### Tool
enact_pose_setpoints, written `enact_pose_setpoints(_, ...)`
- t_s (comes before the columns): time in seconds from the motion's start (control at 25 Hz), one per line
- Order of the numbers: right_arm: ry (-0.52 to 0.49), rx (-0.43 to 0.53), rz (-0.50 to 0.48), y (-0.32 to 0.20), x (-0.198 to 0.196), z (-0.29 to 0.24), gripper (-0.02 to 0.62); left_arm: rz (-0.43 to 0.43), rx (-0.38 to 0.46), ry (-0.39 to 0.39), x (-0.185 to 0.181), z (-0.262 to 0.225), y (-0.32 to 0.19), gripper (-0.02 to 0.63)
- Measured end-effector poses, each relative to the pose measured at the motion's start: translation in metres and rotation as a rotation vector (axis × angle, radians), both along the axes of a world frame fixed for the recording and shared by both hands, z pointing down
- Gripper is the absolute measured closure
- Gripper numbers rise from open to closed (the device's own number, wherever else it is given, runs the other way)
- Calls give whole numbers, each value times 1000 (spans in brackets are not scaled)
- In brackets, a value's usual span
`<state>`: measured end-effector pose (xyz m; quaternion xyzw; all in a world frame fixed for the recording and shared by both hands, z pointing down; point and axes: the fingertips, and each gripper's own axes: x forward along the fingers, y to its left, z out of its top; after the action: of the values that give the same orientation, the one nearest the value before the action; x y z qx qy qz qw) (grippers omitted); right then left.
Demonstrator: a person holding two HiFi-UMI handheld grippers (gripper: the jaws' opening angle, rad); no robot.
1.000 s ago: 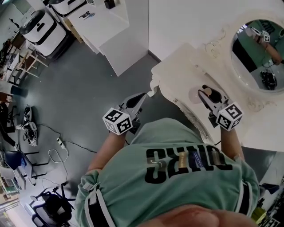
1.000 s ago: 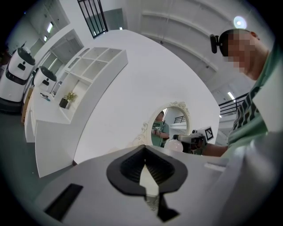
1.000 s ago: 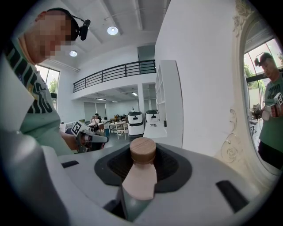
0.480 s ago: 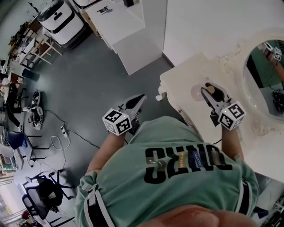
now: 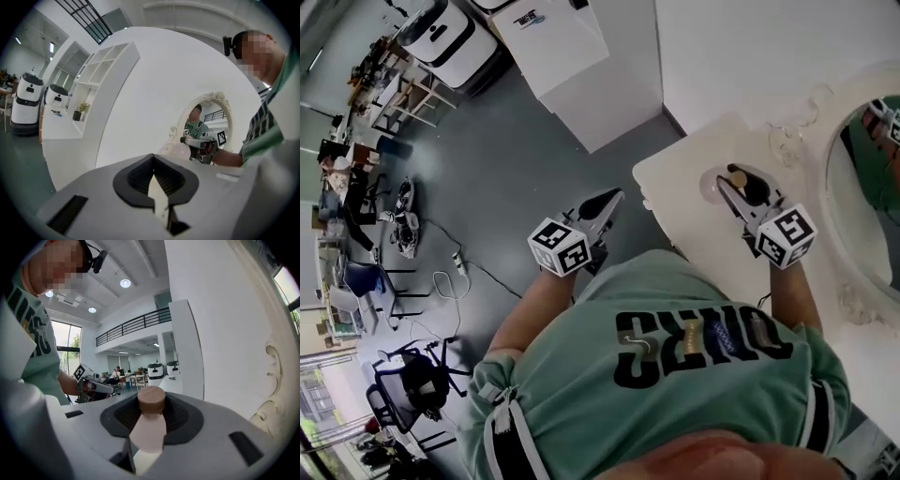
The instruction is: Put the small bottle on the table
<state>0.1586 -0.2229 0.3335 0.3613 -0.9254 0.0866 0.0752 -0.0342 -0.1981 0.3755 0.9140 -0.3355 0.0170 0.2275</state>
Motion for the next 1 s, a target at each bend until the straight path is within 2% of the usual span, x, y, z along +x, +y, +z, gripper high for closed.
enact_pose_setpoints(0.2,26,-13,18,-31,-10,18,476,62,39,-38,14,6,-35,597)
enact_pose_setpoints(0.4,70,-37,73,-61,-30,44,476,142,31,-24,13,36,-73,597)
enact_pose_setpoints(0.56,99,-56,115,-82,-35,68,476,195,17,2,27,64,-99,597)
enact_pose_setpoints(0.76,113,-89,134,-107,-37,116,476,218,6,14,47,109,-121,597)
enact_pose_setpoints(1.0,131,-105,134,-127,-57,183,476,228,-7,15,44,167,-130,597)
